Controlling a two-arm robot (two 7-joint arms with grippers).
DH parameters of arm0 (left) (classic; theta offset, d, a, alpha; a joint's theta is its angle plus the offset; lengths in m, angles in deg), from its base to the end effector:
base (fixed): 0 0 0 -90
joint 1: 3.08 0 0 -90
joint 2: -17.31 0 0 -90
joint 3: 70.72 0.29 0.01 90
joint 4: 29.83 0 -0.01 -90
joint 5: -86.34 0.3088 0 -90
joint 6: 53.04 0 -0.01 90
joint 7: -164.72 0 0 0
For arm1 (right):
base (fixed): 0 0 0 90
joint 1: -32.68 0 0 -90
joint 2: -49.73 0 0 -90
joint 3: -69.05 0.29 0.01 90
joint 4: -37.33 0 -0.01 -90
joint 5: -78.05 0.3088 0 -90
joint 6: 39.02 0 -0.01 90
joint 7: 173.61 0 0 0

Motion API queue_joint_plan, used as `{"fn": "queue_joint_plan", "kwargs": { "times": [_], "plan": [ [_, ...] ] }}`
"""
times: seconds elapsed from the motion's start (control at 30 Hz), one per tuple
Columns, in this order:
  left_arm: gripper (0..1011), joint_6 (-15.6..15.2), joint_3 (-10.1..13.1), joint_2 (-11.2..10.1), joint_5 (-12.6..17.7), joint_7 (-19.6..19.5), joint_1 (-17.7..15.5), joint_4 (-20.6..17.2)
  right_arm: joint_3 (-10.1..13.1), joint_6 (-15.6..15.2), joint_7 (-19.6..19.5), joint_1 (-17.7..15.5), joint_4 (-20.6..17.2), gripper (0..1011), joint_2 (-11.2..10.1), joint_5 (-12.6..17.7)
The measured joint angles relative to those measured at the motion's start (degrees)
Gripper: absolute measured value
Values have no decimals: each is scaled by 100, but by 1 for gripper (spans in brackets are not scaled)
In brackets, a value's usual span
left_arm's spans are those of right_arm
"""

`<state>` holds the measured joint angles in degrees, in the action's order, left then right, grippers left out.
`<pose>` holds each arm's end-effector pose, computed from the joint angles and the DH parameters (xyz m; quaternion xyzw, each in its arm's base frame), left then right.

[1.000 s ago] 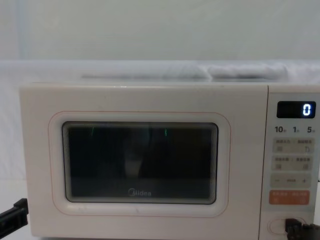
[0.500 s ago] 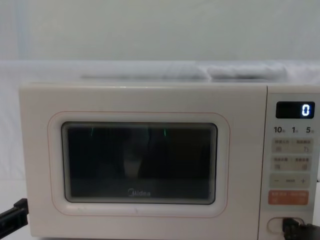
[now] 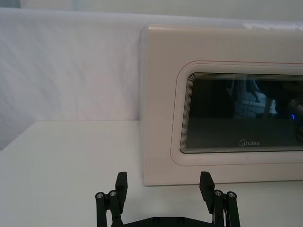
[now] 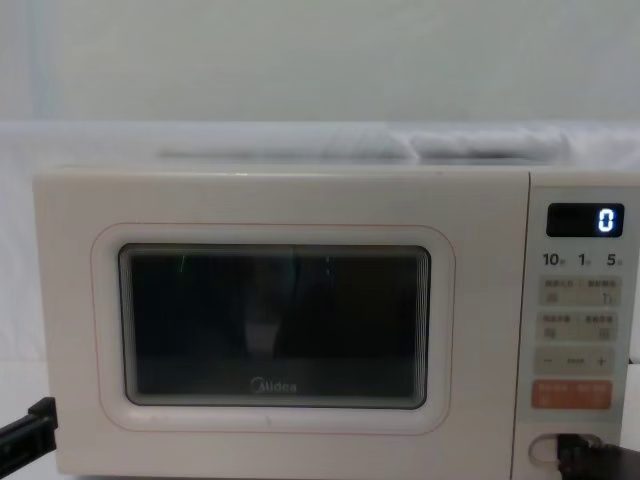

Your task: Press the button to open the microwave door with one hand; close the microwave door with the other hand.

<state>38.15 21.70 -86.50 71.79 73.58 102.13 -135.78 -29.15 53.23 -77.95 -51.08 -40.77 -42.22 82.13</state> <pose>0.2530 0.0375 -0.2853 -0.0174 0.0065 0.6616 0.7497 0.3547 0.0332 -0.3299 -0.0159 0.0305 -0.6206 0.7834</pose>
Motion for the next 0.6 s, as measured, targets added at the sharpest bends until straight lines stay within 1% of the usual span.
{"fn": "queue_joint_plan", "kwargs": {
  "times": [0.6],
  "plan": [
    [1001, 0, 1, 0, 0, 0, 0, 0, -124, -9, -37, 120, 136, 0, 108, -108]
  ]
}}
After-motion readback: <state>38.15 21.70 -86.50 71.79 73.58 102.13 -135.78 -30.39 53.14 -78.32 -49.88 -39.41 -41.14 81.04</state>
